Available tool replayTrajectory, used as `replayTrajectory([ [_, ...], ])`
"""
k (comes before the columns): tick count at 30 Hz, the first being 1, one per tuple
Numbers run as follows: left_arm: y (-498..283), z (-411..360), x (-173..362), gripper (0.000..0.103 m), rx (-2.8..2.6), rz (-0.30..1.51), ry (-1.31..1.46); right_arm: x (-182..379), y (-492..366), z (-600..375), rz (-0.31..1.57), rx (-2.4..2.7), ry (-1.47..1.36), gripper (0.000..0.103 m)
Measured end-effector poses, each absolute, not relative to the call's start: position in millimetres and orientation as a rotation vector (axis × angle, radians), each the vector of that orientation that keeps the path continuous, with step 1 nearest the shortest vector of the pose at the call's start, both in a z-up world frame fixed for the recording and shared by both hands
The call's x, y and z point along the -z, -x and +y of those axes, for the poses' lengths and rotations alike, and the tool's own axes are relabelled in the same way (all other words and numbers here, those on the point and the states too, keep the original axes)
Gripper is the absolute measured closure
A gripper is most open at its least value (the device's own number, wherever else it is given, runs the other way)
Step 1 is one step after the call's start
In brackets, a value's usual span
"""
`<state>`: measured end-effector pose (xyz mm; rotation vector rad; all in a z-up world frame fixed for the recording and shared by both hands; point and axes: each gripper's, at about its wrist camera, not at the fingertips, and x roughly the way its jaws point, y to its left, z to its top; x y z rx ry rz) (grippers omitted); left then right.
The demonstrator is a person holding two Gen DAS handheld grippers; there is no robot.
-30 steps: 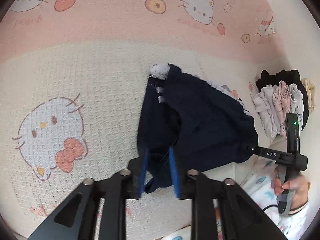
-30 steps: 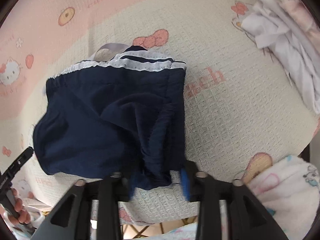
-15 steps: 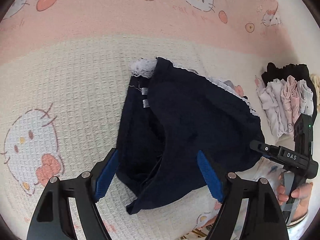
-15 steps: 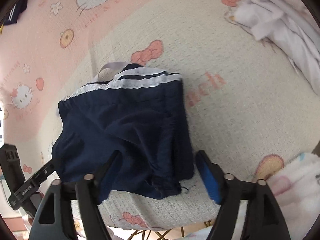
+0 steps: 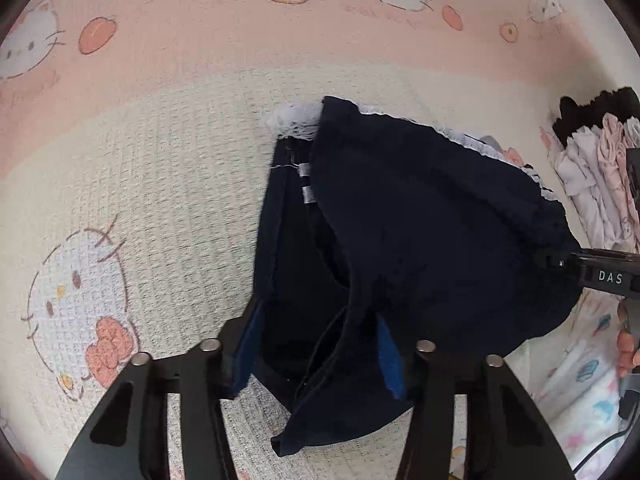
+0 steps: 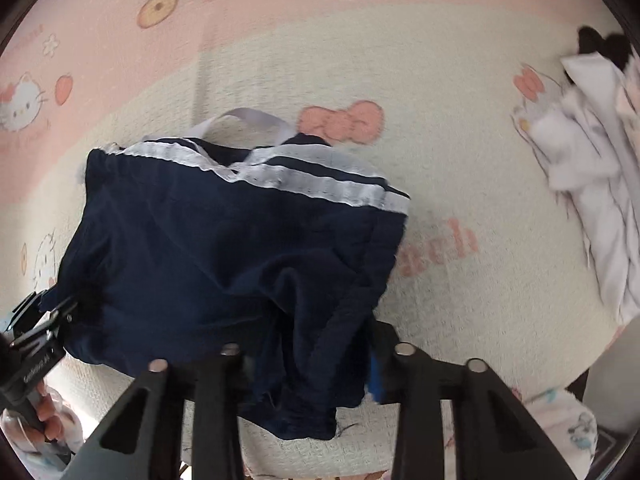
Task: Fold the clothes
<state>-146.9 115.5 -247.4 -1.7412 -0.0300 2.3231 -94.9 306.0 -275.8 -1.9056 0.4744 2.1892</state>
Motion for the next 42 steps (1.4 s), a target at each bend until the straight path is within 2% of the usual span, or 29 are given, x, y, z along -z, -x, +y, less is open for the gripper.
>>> replayTrajectory([
  [1, 147, 113, 247, 0.069, -2.329, -0.046, 1.744, 276, 96, 304, 0.463, -2.194, 1.903, 0.071],
  [5, 146, 106, 248, 0.072, -2.343, -0.079, 1.753, 278, 95, 307, 0.496, -2.194, 1.892, 0.071],
  [9, 144, 107, 247, 0.072, -2.38, 0.034, 1.767, 279, 91, 305, 0.494, -2.188, 1.878, 0.071],
  [13, 141, 106, 244, 0.072, -2.364, 0.072, 1.759, 278, 88, 297, 0.457, -2.192, 1.89, 0.07],
  [15, 140, 105, 239, 0.072, -2.342, 0.07, 1.738, 275, 85, 288, 0.416, -2.204, 1.901, 0.059],
  [16, 139, 106, 235, 0.072, -2.339, 0.08, 1.724, 272, 83, 286, 0.409, -2.217, 1.897, 0.049],
  [17, 138, 106, 231, 0.072, -2.336, 0.09, 1.71, 269, 81, 283, 0.402, -2.23, 1.892, 0.044],
  [22, 138, 114, 221, 0.072, -2.22, 0.095, 1.716, 249, 68, 276, 0.422, -2.272, 1.822, 0.036],
  [25, 137, 117, 220, 0.072, -2.159, 0.066, 1.73, 240, 59, 267, 0.391, -2.288, 1.793, 0.036],
  [28, 134, 120, 219, 0.071, -2.168, 0.136, 1.734, 236, 43, 244, 0.32, -2.304, 1.788, 0.036],
  [32, 132, 120, 219, 0.071, -2.198, 0.189, 1.746, 227, 26, 278, 0.136, -2.364, 1.779, 0.035],
  [35, 124, 125, 214, 0.071, -2.266, 0.423, 1.684, 221, 36, 265, -0.032, -2.401, 1.776, 0.035],
  [40, 109, 159, 199, 0.071, -2.354, 1.065, 1.314, 226, 49, 258, -0.174, -2.454, 1.745, 0.035],
  [42, 116, 160, 195, 0.071, -2.34, 1.201, 1.197, 234, 56, 255, -0.217, -2.477, 1.734, 0.035],
])
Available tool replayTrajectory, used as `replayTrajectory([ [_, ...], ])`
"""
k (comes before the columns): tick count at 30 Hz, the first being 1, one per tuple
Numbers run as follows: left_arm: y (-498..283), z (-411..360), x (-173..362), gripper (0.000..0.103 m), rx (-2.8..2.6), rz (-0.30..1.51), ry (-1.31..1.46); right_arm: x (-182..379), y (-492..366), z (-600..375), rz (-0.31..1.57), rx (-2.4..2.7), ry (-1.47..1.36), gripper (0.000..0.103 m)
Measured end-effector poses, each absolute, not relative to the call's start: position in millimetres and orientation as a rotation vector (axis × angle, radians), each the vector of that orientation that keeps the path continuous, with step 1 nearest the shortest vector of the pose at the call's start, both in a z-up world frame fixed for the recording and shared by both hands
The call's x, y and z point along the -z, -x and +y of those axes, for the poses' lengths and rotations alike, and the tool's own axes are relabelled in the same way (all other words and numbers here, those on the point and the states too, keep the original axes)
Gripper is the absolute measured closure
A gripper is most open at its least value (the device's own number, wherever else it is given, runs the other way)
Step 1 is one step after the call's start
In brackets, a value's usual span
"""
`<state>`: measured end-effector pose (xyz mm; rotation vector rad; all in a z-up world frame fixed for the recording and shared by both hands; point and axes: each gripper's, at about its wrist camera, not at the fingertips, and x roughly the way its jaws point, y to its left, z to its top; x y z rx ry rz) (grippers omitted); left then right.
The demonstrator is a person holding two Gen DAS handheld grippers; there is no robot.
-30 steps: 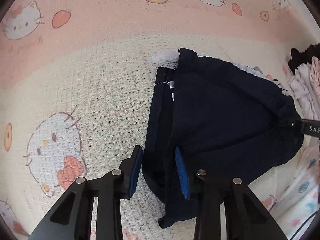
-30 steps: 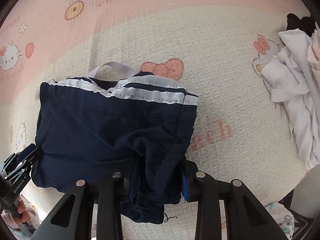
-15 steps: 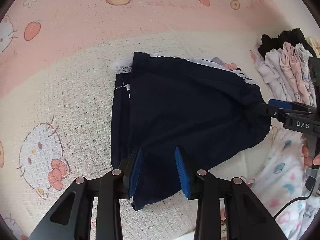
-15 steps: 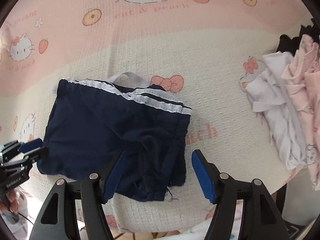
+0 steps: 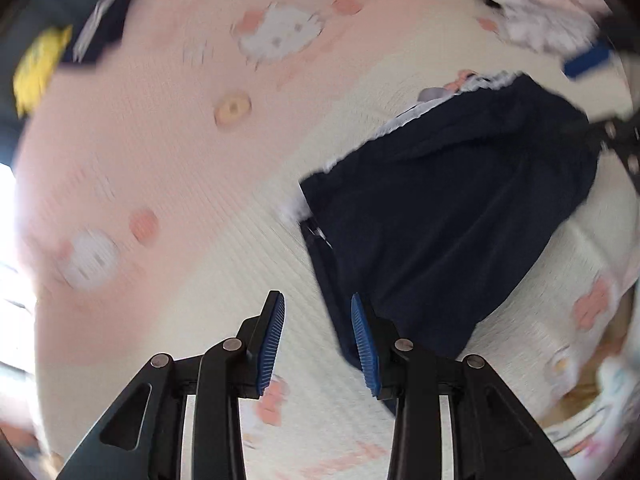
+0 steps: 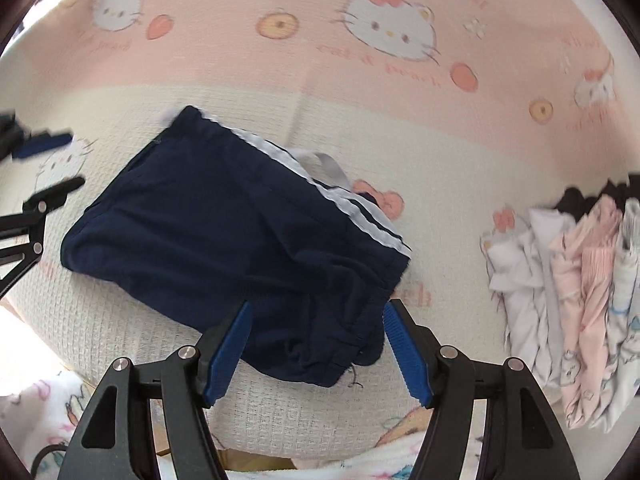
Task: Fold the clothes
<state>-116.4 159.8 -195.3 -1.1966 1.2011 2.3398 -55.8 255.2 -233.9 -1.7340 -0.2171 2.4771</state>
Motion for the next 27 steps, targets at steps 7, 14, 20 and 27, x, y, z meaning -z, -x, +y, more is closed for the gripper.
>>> replayTrajectory([
  [7, 106, 175, 199, 0.071, -2.284, 1.469, 1.023, 237, 50, 237, -0.51, -2.442, 1.754, 0.026],
  [14, 78, 177, 216, 0.07, -2.161, 1.752, 0.84, 245, 38, 212, -0.871, -2.47, 1.712, 0.026],
  [20, 48, 173, 256, 0.019, -1.847, 2.339, 0.226, 249, 32, 187, -1.122, -2.466, 1.695, 0.026],
  [27, 47, 180, 238, 0.019, -1.899, 2.104, 0.345, 261, 26, 179, -1.206, -2.444, 1.719, 0.026],
])
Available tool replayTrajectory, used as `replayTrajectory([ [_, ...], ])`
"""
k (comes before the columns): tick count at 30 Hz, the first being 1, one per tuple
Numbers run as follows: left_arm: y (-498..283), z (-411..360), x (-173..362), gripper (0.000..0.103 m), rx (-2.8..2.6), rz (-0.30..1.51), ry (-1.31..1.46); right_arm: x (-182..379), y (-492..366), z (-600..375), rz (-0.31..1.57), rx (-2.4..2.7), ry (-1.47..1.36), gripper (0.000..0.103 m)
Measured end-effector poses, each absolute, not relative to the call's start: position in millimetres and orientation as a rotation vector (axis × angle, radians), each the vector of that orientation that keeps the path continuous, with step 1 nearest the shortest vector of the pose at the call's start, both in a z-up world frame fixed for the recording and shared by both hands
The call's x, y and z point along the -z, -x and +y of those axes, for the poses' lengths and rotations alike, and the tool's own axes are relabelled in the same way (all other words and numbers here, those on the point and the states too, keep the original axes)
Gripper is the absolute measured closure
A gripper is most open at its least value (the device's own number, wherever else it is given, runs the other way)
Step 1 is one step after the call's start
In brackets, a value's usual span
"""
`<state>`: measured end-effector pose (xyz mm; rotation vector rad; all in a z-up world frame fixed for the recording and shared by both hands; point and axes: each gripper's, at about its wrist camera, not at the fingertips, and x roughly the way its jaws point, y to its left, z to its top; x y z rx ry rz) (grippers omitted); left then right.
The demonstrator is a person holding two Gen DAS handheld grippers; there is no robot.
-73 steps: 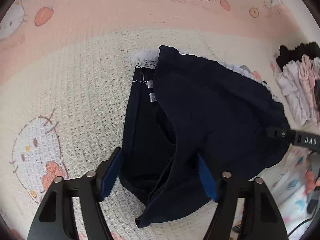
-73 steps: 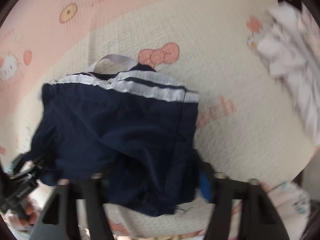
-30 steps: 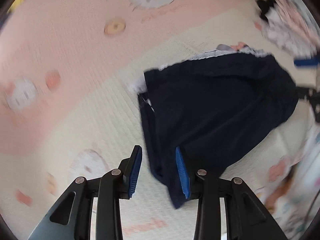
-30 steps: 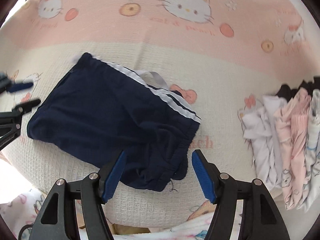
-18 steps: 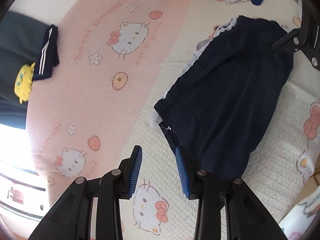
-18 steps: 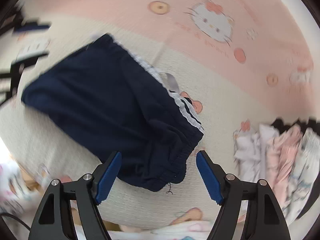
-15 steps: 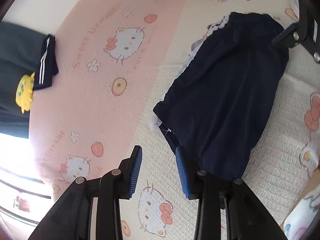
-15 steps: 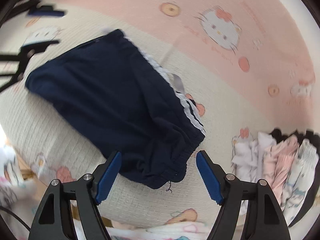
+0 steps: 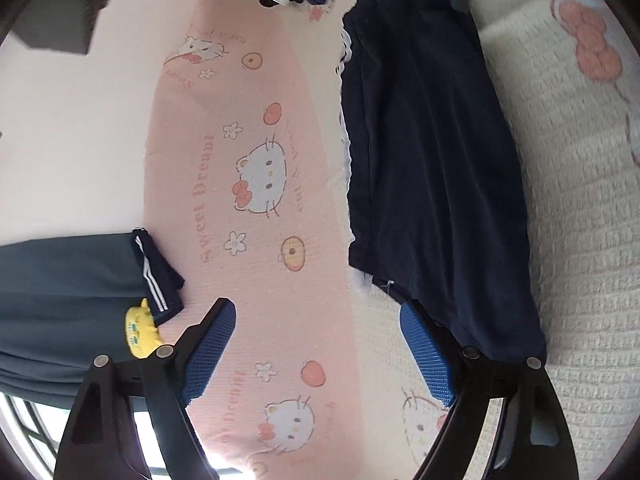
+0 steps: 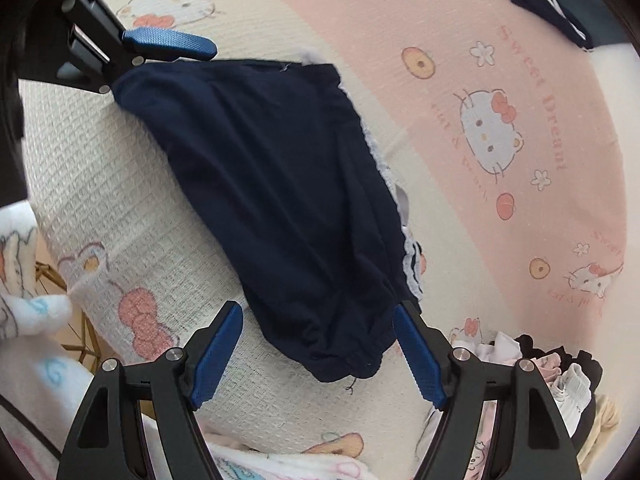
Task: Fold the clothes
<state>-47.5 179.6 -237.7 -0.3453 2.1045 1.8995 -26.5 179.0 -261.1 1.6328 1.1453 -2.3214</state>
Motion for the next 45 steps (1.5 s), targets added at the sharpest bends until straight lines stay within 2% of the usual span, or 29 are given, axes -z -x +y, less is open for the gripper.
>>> replayTrajectory([
  [10, 55, 183, 238, 0.019, -1.833, 1.736, 0.638, 263, 27, 175, 1.069, 2.3, -1.58, 0.026],
  [13, 55, 181, 252, 0.019, -1.805, 1.733, 0.651, 270, 28, 171, 1.109, 2.262, -1.543, 0.026],
  [19, 46, 184, 265, 0.019, -1.738, 1.714, 0.657, 283, 25, 153, 1.33, 2.18, -1.422, 0.026],
  [23, 46, 181, 266, 0.018, -1.754, 1.674, 0.652, 293, 26, 153, 1.325, 2.175, -1.439, 0.026],
  [29, 53, 179, 262, 0.012, -1.815, 1.599, 0.715, 302, 20, 151, 1.446, 2.124, -1.389, 0.025],
  [30, 52, 179, 263, 0.004, -1.833, 1.613, 0.69, 305, 18, 150, 1.471, 2.114, -1.374, 0.025],
  [31, 49, 179, 266, 0.0, -1.862, 1.641, 0.638, 307, 18, 148, 1.487, 2.113, -1.361, 0.024],
  [34, 39, 179, 271, 0.0, -1.899, 1.676, 0.555, 308, 18, 147, 1.53, 2.14, -1.325, 0.015],
  [39, 37, 174, 270, 0.0, -1.997, 1.617, 0.571, 306, 24, 149, 1.505, 2.146, -1.366, 0.015],
  [45, 52, 176, 265, 0.0, -2.02, 1.564, 0.715, 311, 25, 139, 1.66, 1.999, -1.31, 0.015],
])
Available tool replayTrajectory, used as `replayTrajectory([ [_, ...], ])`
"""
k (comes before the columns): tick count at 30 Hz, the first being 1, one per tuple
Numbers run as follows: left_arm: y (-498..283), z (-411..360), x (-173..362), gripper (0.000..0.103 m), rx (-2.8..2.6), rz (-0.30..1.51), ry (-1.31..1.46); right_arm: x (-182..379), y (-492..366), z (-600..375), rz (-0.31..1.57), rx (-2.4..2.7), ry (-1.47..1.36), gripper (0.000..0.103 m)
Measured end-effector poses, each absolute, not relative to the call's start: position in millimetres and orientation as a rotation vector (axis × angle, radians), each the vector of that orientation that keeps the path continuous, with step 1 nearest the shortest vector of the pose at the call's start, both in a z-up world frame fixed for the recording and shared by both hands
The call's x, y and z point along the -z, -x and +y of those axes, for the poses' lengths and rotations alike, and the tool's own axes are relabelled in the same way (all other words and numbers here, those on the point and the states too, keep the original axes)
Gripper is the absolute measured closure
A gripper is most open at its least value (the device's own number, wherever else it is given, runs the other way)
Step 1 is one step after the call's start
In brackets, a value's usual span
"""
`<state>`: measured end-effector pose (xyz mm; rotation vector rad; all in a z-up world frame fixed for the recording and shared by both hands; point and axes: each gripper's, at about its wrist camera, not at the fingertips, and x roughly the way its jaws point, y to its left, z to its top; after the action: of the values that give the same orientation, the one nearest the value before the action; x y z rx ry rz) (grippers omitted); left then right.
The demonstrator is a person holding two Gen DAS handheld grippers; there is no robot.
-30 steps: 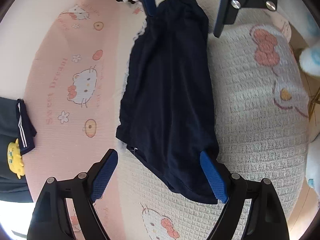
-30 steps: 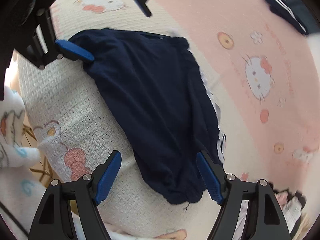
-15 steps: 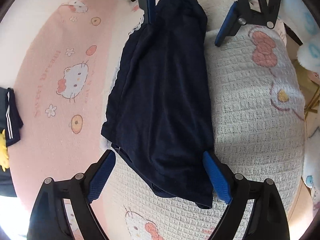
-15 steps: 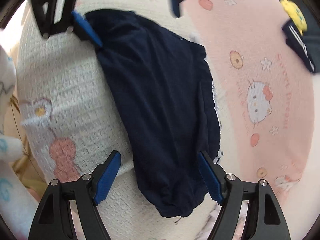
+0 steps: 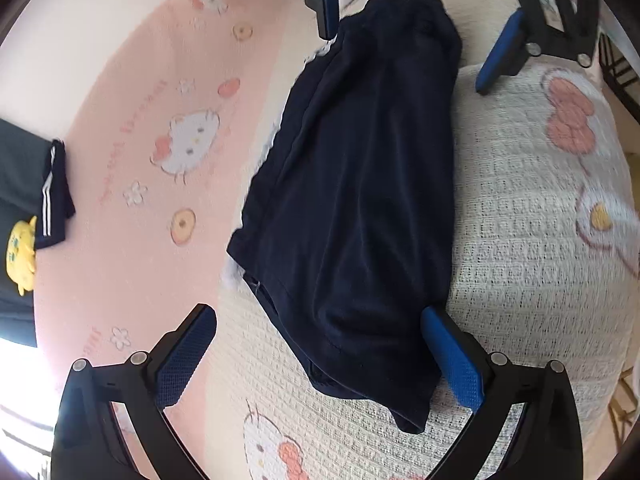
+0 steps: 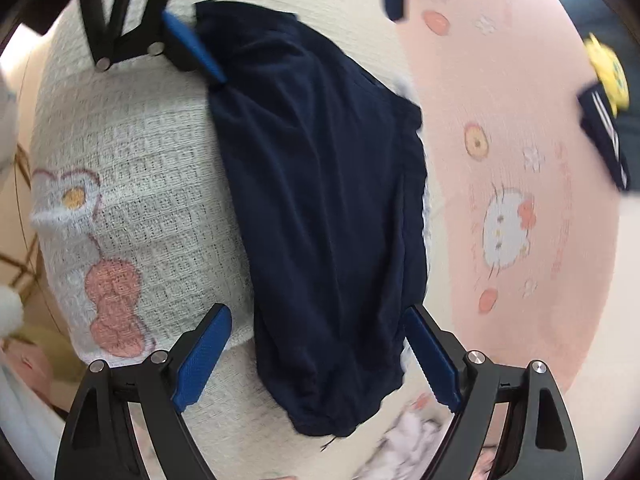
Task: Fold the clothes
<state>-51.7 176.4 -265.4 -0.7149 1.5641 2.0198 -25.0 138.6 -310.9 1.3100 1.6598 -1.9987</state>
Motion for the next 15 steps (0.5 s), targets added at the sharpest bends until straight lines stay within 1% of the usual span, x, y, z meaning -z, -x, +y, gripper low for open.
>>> replayTrajectory([
  [3, 47, 178, 267, 0.0, -2.007, 1.599, 0.694, 315, 24, 140, 1.663, 2.02, -1.278, 0.015],
  [6, 46, 180, 266, 0.0, -1.999, 1.613, 0.703, 313, 25, 146, 1.594, 2.119, -1.294, 0.015],
  [9, 44, 181, 268, 0.0, -1.948, 1.66, 0.649, 313, 20, 151, 1.549, 2.22, -1.258, 0.014],
  [13, 29, 186, 272, 0.0, -1.868, 1.789, 0.538, 317, 14, 147, 1.63, 2.231, -1.17, 0.014],
  [15, 20, 187, 267, 0.0, -1.834, 1.785, 0.522, 319, 12, 144, 1.696, 2.23, -1.114, 0.014],
])
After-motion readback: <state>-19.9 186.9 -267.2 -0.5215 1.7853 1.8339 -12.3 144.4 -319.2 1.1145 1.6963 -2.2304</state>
